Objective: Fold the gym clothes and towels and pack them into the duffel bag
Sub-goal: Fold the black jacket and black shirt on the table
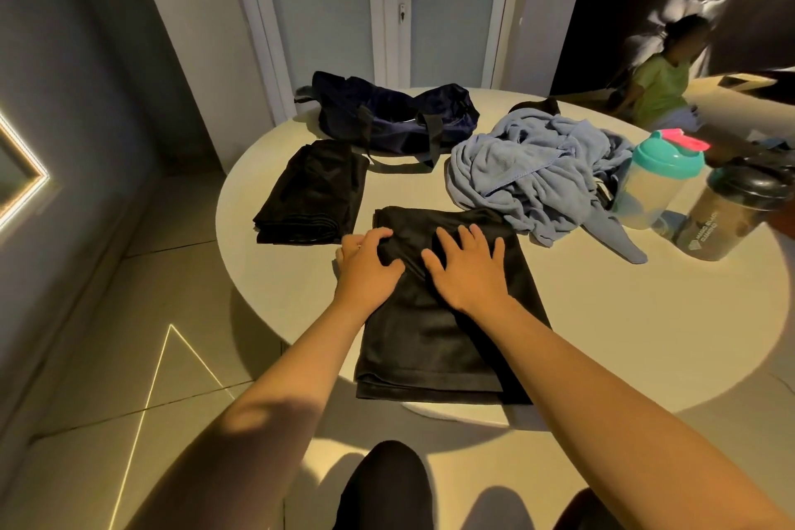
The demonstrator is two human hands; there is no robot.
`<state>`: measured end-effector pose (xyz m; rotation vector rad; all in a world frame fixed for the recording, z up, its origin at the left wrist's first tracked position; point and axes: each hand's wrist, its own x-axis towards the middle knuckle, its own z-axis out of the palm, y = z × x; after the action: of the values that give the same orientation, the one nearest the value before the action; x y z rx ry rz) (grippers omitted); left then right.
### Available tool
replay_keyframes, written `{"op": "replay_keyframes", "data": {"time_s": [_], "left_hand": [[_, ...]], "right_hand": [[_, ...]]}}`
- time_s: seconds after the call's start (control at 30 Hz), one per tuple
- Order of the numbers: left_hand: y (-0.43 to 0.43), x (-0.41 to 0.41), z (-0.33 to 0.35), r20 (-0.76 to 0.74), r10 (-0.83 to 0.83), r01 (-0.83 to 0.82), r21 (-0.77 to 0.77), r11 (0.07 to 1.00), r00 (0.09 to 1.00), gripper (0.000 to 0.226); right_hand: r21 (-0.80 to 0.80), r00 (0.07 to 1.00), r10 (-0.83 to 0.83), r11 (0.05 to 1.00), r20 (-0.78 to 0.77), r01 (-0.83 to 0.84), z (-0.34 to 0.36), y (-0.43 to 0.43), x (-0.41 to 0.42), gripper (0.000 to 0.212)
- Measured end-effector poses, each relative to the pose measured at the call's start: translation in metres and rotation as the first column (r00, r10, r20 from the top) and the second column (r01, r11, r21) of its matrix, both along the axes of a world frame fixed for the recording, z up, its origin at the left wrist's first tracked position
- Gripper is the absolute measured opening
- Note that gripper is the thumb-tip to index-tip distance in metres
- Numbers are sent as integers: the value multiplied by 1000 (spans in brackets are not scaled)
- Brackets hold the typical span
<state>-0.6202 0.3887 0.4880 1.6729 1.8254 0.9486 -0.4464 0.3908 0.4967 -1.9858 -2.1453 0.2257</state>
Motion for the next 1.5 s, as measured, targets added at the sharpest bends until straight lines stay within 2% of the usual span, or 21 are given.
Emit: {"op": "replay_keyframes", "data": {"time_s": [0.07, 0.13, 0.27, 0.37, 0.43, 0.53, 0.57, 0.63, 0.7, 0.77, 0.83, 0.9, 0.97, 1.0, 1.1, 1.17, 1.27, 1.33, 1.43, 1.5], "left_hand": [[-11, 1, -1, -74, -24, 23, -7, 1000, 997, 46], [-20, 1, -2, -138, -50, 51, 3, 999, 989, 43], [-32, 0, -6, -10, -35, 36, 83, 996, 999, 25], [-44, 0, -5, 117, 19, -32, 111, 993, 993, 34], [-51, -2, -8, 153, 14, -33, 124, 992, 988, 39], [-55, -2, -6, 131, -57, 45, 90, 995, 990, 41], [-54, -1, -5, 100, -93, 87, 58, 995, 991, 41], [-52, 3, 0, -60, -145, 144, -31, 989, 988, 44], [-52, 6, 2, -216, -168, 145, -119, 982, 962, 55], [-52, 8, 3, -297, -181, 133, -175, 976, 938, 68], [-49, 8, 4, -305, -174, 117, -197, 973, 936, 81], [-43, 7, 7, -321, -171, 124, -162, 979, 932, 87], [-33, 7, 10, -373, -191, 178, -69, 982, 908, 77], [-28, 8, 11, -402, -225, 226, -45, 973, 888, 69], [-12, 15, 9, -481, -337, 309, -138, 941, 810, 53], [-4, 13, 5, -504, -312, 226, -225, 948, 806, 53], [7, 9, 5, -559, -146, 86, -132, 987, 817, 59], [17, 14, 12, -587, -112, 97, -57, 994, 802, 59], [37, 26, 12, -583, -198, 224, -28, 974, 788, 54], [49, 27, 6, -575, -241, 226, -99, 969, 782, 55]], "right_hand": [[163, 1000, 4, 987, 18, -7, 2, -17, 0, 56], [216, 999, 9, 976, 39, -18, 1, -37, -2, 50], [-12, 999, 31, 999, 9, -31, -7, -63, -3, 59], [-167, 999, 38, 985, -28, -43, -8, -67, -3, 73], [-150, 999, 40, 988, -34, -45, -7, -70, -3, 77], [-50, 998, 56, 997, -20, -57, -3, -79, -3, 75], [-63, 997, 72, 995, -6, -73, -3, -83, -2, 75], [-165, 994, 108, 981, 8, -106, -5, -89, 1, 77], [-281, 992, 127, 952, 0, -122, -2, -92, 7, 84], [-349, 991, 134, 929, -4, -127, 5, -92, 11, 91], [-288, 993, 115, 950, -26, -118, 10, -89, 12, 87], [-99, 994, 72, 992, -78, -79, 11, -83, 12, 74], [73, 997, 32, 997, -74, -27, 8, -72, 12, 62], [99, 999, 24, 995, -46, -19, 7, -66, 11, 59], [-15, 998, 61, 998, 15, -61, 3, -48, 8, 56], [-84, 999, 36, 996, 17, -34, 1, -40, 8, 55], [8, 991, -95, 995, 89, 95, -1, -27, 18, 49], [69, 983, -146, 988, 112, 139, 2, -16, 22, 42], [171, 995, -60, 984, 83, 45, 6, 10, 18, 37], [108, 998, 24, 994, 53, -29, 3, 25, 18, 47]]}}
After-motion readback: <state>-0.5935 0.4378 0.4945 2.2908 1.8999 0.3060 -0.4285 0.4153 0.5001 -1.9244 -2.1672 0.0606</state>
